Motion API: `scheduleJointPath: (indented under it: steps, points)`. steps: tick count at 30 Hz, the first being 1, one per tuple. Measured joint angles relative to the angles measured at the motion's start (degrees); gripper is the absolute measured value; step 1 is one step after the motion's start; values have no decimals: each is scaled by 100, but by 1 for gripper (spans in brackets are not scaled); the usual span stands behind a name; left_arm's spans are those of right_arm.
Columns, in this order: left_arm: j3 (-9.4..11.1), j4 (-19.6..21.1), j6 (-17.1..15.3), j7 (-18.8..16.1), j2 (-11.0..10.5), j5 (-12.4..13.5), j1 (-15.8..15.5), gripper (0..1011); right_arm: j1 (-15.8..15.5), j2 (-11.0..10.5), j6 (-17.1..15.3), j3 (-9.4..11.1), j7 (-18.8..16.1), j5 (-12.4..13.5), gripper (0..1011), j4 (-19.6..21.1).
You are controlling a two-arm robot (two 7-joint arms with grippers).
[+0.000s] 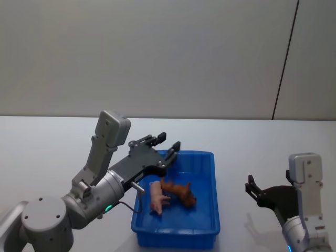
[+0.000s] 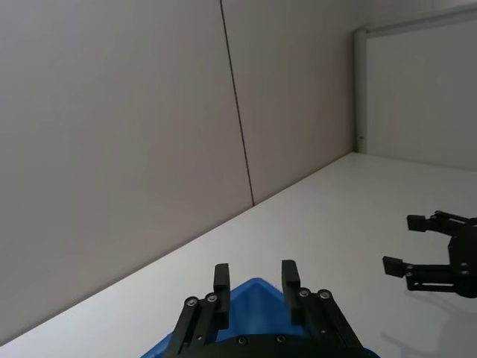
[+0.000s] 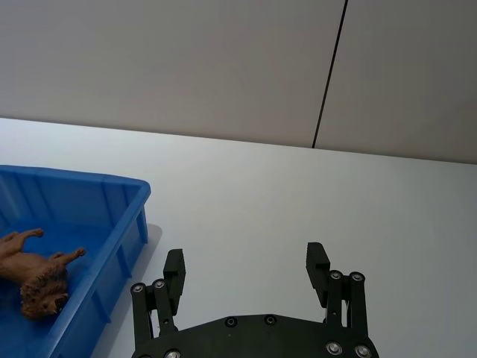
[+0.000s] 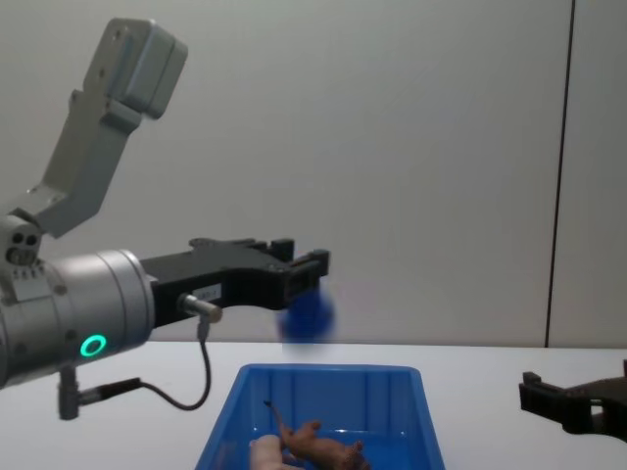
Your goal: Pick up the two dolls from the table and place them into the box.
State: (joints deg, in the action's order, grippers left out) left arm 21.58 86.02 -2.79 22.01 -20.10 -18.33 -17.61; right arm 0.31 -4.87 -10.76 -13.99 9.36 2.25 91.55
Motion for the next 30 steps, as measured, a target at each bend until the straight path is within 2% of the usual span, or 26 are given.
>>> scheduleJointPath:
  steps: [6, 16, 21, 30]
  points:
    - [23, -155, 206, 290, 77, -165, -79, 559, 0, 0, 0, 0, 0, 0, 1001, 0]
    - [39, -275, 361, 508, 137, -288, -134, 890, 0, 0, 0, 0, 0, 0, 1001, 0]
    - [44, -304, 400, 565, 151, -318, -149, 1001, 0, 0, 0, 0, 0, 0, 1001, 0]
    - [50, -340, 449, 631, 170, -355, -169, 1001, 0, 0, 0, 0, 0, 0, 1001, 0]
